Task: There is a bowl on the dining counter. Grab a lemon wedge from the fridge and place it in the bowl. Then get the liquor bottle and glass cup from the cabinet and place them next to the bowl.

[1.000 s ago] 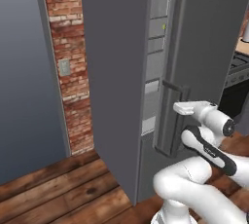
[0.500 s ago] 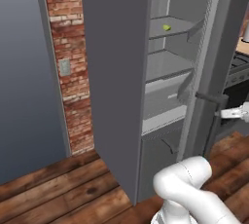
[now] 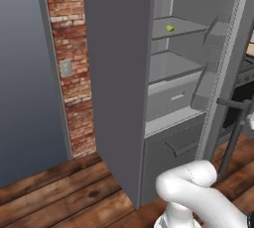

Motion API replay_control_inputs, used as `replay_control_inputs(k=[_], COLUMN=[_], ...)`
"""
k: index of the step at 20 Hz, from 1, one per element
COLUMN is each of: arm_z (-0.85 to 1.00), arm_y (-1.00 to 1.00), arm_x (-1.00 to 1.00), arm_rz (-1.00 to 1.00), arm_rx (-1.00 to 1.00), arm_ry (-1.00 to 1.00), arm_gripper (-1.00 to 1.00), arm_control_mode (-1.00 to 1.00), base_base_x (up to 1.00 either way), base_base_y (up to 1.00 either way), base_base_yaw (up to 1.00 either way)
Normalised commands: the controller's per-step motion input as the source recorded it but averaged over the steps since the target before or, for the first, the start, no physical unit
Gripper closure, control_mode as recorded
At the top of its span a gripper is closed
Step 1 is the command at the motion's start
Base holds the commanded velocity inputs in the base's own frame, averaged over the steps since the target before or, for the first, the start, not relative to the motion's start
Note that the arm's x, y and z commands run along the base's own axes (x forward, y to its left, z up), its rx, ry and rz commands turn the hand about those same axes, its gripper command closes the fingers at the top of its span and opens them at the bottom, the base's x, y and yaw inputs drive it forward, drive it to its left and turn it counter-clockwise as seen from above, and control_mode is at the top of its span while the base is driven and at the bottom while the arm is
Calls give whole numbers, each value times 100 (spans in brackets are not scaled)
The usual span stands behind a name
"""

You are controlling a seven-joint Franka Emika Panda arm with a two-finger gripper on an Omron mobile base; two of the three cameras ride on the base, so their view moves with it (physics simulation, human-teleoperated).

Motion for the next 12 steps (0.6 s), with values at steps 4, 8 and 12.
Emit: replay_control_inputs(k=[4, 8, 12], arm_z=[6, 23, 34], arm_y=[7, 13, -3], arm_x=[-100, -69, -8], arm_rz=[0, 0, 0], arm_rx=[-38, -29, -7], arm_ry=[-64, -52, -18], arm_gripper=[-100, -100, -100], arm_control_mode=[-100, -100, -100], base_base_x=[0, 0, 0], base_base_y=[0, 0, 0], base_base_yaw=[0, 0, 0])
